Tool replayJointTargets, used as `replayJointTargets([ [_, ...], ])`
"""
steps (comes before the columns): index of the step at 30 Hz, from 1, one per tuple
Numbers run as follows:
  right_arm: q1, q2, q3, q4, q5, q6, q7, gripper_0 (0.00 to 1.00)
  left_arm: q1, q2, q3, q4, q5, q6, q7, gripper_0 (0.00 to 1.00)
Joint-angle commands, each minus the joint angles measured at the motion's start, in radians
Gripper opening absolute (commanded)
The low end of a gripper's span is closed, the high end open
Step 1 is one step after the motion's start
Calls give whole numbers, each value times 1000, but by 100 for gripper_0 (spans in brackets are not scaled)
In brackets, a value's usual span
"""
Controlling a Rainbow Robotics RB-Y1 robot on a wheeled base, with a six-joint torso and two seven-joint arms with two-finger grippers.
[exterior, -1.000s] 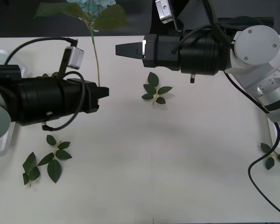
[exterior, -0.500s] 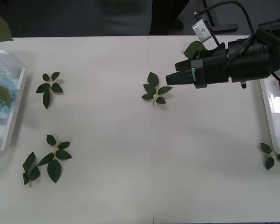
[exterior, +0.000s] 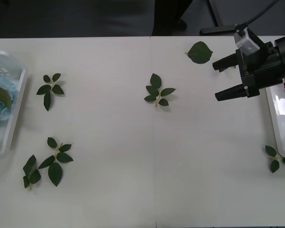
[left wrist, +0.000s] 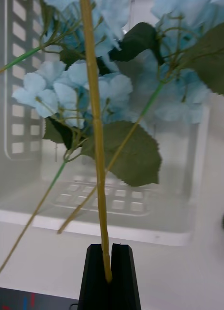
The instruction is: Place the red flowers into the right box and the blue flowers into the left box. If a person shows an open palm, hand one flower to the person first, then continue sorting.
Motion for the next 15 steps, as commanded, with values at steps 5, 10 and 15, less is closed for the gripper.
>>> replayJointTargets([
  [5,49,-65,-47,12,-27,1,-6,100,11,39,-61,145,-183,-118,-9,0],
  [10,65,-79,-46,12,-13,-2,-6,100,-9,39,-113,214,-260,-158,-3,0],
  [15,80,-71,-46,12,-4,-21,-6,100,-28,39,-172,281,-278,-241,-2,1],
])
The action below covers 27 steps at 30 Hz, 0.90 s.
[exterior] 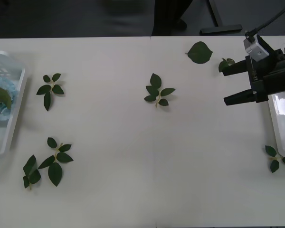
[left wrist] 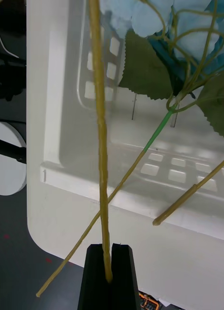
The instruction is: Place the red flowers into the right box and the blue flowers into the left box. If a person shows an open palm, hand one flower to the person first, then continue sorting.
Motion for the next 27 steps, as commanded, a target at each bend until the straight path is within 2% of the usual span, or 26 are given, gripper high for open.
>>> replayJointTargets([
  [1,17,-44,-24,-2,4,-13,-6,100,-28,39,-54,46,-40,-76,12,9],
  [2,17,-44,-24,-2,4,-13,-6,100,-28,39,-58,46,-48,-85,12,17],
  [3,17,-44,-24,-2,4,-13,-6,100,-28,39,-68,46,-59,-103,9,36],
  [5,17,-44,-24,-2,4,-13,-6,100,-28,40,-72,46,-66,-114,6,58],
  [6,17,-44,-24,-2,4,-13,-6,100,-28,39,-74,46,-66,-116,4,64],
  [8,17,-44,-24,-2,4,-13,-6,100,-28,39,-74,37,-54,-117,-3,84],
  [11,17,-44,-24,-2,4,-13,-6,100,-16,39,-60,3,18,-116,-16,100],
  [15,17,-44,-24,-2,4,-13,-6,100,30,39,-25,-86,151,-110,-32,100],
  [19,17,-44,-24,-2,4,-13,-6,100,79,39,43,-262,314,-19,-42,100],
  [23,17,-44,-24,-2,4,-13,-6,100,87,25,81,-402,440,64,-43,100],
  [27,17,-44,-24,-2,4,-13,-6,100,87,-44,67,-498,533,61,-46,100],
])
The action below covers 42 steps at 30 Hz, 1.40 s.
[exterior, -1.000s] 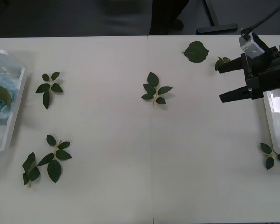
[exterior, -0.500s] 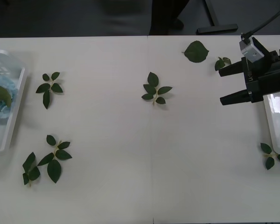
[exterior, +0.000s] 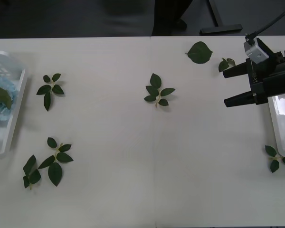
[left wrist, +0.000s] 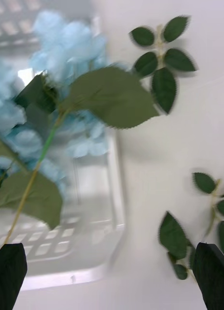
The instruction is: Place the red flowers into the right box and the blue flowers into the left box. If a person shows an open palm, hand one flower to the person first, then continue sorting.
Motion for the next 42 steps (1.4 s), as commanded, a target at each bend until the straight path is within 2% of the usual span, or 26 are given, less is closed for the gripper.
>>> replayJointTargets([
  [1,6,-44,-23,-4,2,-7,-6,100,21,-59,5,-94,93,-6,-49,100],
  [8,6,-44,-23,-4,2,-7,-6,100,37,-83,-171,-142,204,-158,-71,100],
  [13,6,-44,-23,-4,2,-7,-6,100,35,-106,-197,-198,288,-147,-97,100],
  [20,6,-44,-23,-4,2,-7,-6,100,6,-108,-320,-261,419,-198,-253,100],
  [25,6,-44,-23,-4,2,-7,-6,100,23,-99,-383,-306,488,-259,-425,100],
  [32,6,-44,-23,-4,2,-7,-6,100,69,-82,-383,-278,745,-213,-718,100],
  [36,6,-44,-23,-4,2,-7,-6,100,81,-82,-386,-203,862,-168,-904,100],
  [42,6,-44,-23,-4,2,-7,-6,100,72,-63,-447,-88,956,-165,-904,100],
])
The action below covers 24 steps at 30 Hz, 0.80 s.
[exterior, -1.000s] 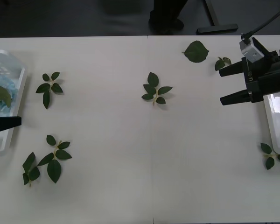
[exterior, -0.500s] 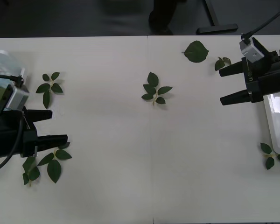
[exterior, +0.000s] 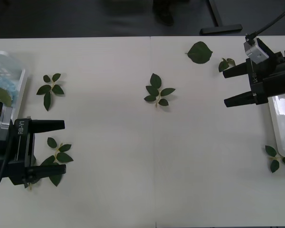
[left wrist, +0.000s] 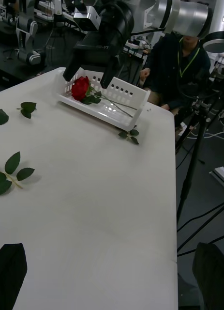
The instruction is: Place the red flowers into the right box and the blue flowers into the left box. If a person shows an open palm, hand one flower to the person first, then continue sorting.
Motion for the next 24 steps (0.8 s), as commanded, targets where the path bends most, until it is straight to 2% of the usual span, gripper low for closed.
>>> replayJointTargets([
  [1,5,-44,-23,-4,2,-7,-6,100,13,36,-67,77,62,-24,50,100],
  [6,5,-44,-23,-4,2,-7,-6,100,-92,49,-153,189,85,-55,50,100],
  [11,5,-44,-23,-4,2,-7,-6,100,-179,102,-260,269,210,-107,50,100],
  [17,5,-44,-23,-4,2,-7,-6,100,-211,221,-341,214,363,-219,50,100],
  [24,5,-44,-23,-4,2,-7,-6,100,-239,316,-343,171,430,-228,50,100],
])
